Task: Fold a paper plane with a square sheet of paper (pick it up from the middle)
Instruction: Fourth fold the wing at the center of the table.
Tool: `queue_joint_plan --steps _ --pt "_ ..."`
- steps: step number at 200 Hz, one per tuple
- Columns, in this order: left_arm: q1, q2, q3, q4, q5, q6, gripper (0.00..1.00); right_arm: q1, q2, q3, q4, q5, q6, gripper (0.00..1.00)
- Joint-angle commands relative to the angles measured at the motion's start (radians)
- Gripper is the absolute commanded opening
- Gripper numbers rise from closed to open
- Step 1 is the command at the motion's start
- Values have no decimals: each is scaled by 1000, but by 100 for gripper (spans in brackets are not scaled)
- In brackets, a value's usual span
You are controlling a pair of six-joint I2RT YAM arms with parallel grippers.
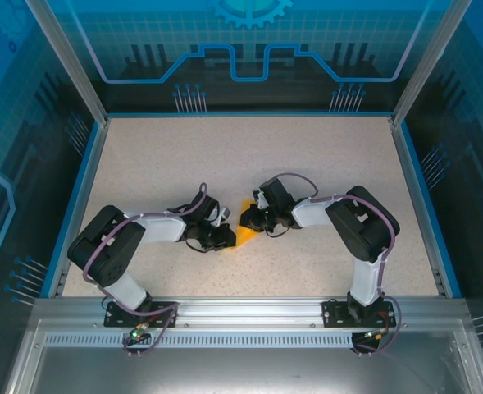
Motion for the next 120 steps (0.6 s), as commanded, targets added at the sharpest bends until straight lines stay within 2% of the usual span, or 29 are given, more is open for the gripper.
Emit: queue_joint_plan --steps 1,41,75,120 --pt "-6 -19 -55 -186 -52 27 13 -3 64 -42 -110 74 -18 13" --pt "-8 -151 -59 -202 -23 16 14 -2 67 -42 -104 68 -15 13" --pt "-5 -281 -25 -220 -72 -6 18 -3 67 -40 -104 72 -10 13" --pt "-3 -192 45 -109 -32 -55 19 -1 61 -44 -105 81 -7 13"
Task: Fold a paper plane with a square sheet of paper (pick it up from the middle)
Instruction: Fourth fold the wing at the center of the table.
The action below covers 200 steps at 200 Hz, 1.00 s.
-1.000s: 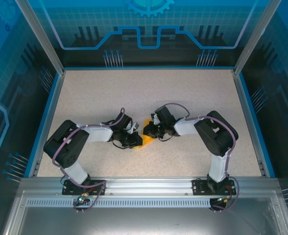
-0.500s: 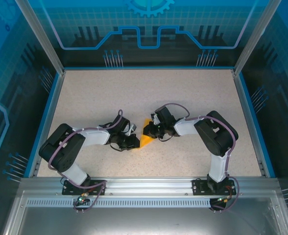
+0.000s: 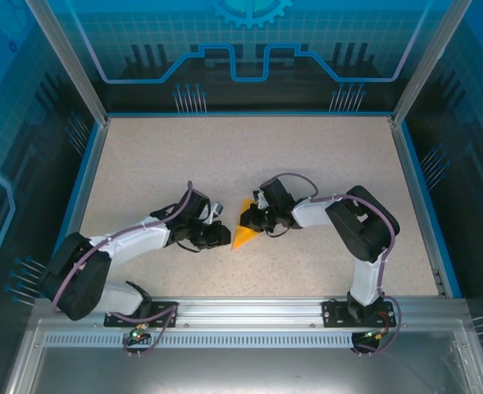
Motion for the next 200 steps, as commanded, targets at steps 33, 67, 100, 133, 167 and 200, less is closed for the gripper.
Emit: queue_joint_plan --steps 33,67,100,133,167,200 --pt "-4 150 70 163 52 -69 19 -3 64 -43 -102 74 -6 13" --pt "-5 249 94 221 72 -81 18 -3 62 -47 -99 71 -4 13" --pt "-5 332 111 189 28 -65 15 -5 51 -55 -74 56 6 13" --pt "-5 373 84 105 -35 -27 10 -18 9 -32 -111 63 -13 13" --pt "-5 389 11 132 -58 -27 9 -79 -77 -18 -122 17 -61 16" --pt "-5 412 -8 163 -49 -28 7 -109 -231 31 -265 107 -136 16"
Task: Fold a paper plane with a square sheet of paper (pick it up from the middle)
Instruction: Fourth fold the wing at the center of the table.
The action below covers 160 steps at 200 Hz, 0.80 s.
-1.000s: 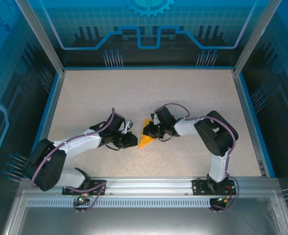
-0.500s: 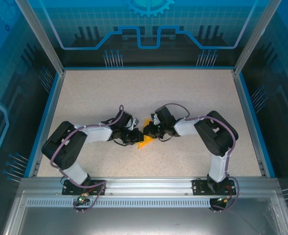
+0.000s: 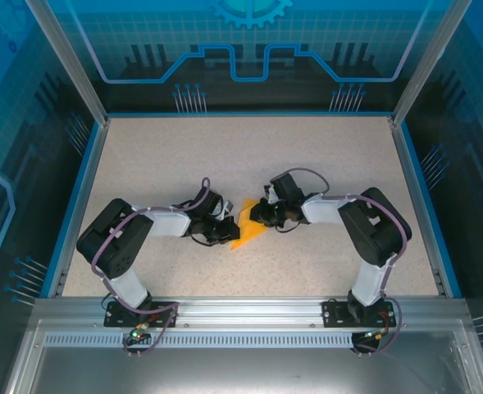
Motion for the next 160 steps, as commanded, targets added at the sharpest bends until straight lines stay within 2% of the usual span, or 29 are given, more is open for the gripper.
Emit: queue_joint_plan --steps 1,41,68,95,160 --pt "-7 81 -65 -87 -79 17 7 -24 -132 38 -136 73 -78 16" --pt "-8 95 -62 -75 -67 18 7 17 -162 25 -129 67 -67 16" --pt "-8 103 -57 -76 -62 21 6 77 -91 32 -53 43 -21 15" --pt "-6 104 -55 -80 -63 22 7 95 -6 29 37 22 28 15" --pt "-8 111 -59 -90 -68 35 6 51 95 39 43 57 22 14"
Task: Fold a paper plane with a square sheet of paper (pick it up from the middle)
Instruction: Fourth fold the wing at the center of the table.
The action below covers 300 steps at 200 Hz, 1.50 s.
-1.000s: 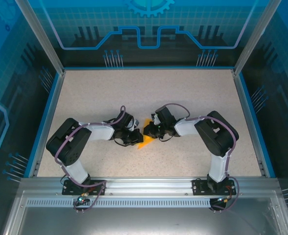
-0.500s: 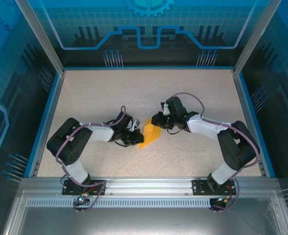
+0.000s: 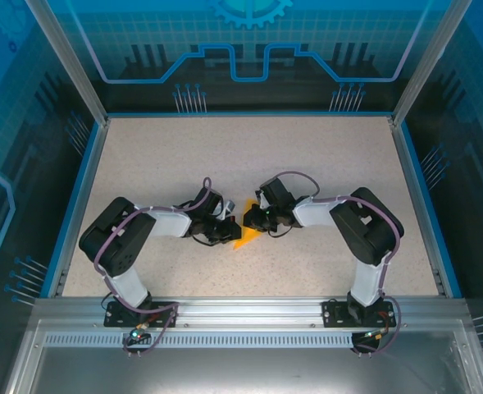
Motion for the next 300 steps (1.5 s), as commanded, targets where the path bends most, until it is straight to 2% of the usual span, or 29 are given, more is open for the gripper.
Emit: queue_joint_plan --steps 1,77,166,260,300 --pt "-9 89 -53 -145 -103 32 6 -36 31 17 15 23 4 14" --pt "-8 115 -58 -143 -98 40 6 -149 38 6 9 40 19 15" --pt "-8 124 -79 -137 -91 52 6 -266 74 29 -5 -4 -7 15" --pt "-9 129 -88 -137 -86 57 6 -343 96 133 -124 -9 -64 15" --pt "-9 126 -79 -137 -84 54 6 -335 1 129 -130 -33 -63 15"
